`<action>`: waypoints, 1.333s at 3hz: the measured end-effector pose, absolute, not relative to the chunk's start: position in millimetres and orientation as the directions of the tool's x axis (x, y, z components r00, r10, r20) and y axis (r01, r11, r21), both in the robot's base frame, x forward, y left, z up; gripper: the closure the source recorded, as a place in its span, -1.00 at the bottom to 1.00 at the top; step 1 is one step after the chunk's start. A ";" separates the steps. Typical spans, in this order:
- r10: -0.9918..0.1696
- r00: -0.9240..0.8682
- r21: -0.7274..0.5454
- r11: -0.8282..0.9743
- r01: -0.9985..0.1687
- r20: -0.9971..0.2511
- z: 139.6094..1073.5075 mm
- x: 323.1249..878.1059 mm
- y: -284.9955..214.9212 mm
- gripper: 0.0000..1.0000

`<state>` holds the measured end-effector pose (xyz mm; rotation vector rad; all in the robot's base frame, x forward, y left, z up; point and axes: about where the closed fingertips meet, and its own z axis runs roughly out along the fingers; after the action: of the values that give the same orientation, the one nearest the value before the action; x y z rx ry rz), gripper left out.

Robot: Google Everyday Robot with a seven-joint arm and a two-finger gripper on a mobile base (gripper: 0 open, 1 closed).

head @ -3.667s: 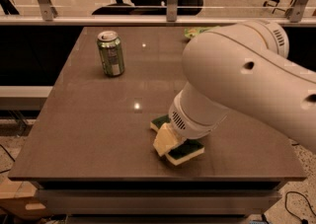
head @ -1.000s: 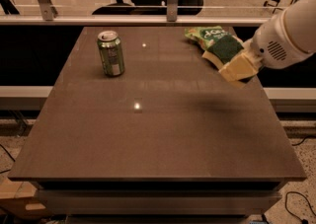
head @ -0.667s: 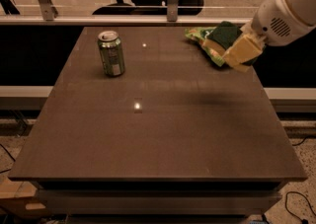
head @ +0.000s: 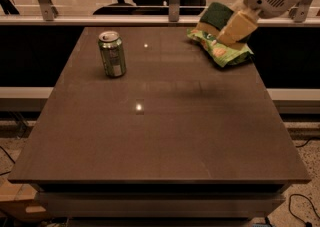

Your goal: Move sponge near green can

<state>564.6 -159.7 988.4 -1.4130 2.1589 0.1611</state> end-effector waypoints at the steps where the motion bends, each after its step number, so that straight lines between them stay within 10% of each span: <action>1: -0.823 -0.242 -0.199 0.389 -0.900 -0.514 990.8 577.2 -147.7 1.00; 4: -0.823 -0.099 -0.237 0.274 -0.932 -0.559 1002.3 562.5 -117.8 1.00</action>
Offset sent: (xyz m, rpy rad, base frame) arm 0.0026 0.0280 0.0163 0.0474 -0.0733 0.1741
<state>562.5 -117.8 1002.3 -1.5758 1.9458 0.2338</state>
